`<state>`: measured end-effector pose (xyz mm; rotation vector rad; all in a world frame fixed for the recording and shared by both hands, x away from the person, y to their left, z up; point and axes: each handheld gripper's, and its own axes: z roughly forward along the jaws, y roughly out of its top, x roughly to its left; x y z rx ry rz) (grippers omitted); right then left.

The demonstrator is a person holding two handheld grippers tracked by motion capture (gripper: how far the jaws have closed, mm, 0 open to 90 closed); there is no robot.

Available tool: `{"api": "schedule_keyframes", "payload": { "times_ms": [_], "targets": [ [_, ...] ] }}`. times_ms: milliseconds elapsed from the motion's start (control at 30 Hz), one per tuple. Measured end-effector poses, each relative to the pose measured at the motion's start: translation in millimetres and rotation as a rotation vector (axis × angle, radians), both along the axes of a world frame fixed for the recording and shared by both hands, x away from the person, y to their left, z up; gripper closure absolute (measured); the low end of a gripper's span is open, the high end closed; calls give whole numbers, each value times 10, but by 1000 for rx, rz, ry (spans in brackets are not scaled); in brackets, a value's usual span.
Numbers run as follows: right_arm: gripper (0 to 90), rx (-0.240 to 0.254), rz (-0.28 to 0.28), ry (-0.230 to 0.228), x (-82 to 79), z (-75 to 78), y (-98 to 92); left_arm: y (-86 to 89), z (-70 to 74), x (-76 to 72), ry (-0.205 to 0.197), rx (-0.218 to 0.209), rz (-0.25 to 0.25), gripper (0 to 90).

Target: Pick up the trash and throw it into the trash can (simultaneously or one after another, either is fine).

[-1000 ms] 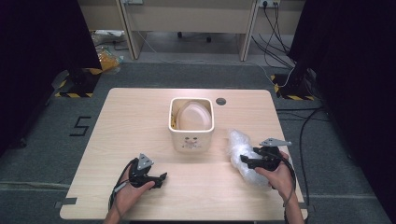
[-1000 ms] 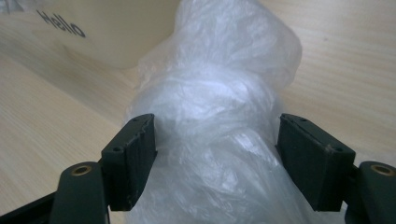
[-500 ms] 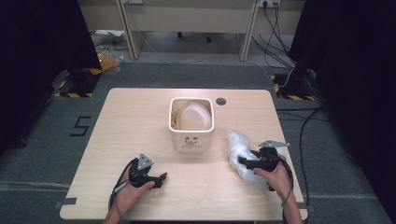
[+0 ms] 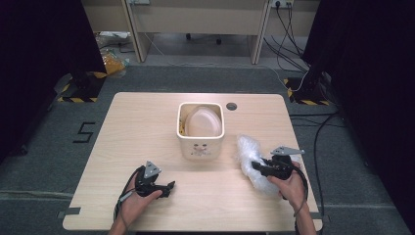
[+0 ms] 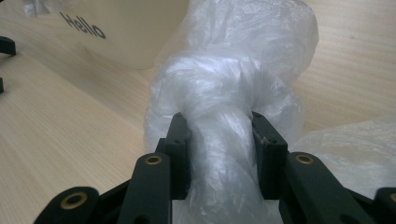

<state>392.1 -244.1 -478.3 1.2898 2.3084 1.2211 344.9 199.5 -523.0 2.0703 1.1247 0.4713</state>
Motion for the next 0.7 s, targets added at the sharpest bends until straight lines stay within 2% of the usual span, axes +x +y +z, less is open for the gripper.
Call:
{"api": "schedule_keyframes", "payload": {
  "times_ms": [267,700],
  "targets": [
    [657,23,-2,-71,-72,211,-36,0,0,0,0,0,0,120],
    [649,40,-4,-120,-135,376,-54,0,0,0,0,0,0,120]
  ]
}}
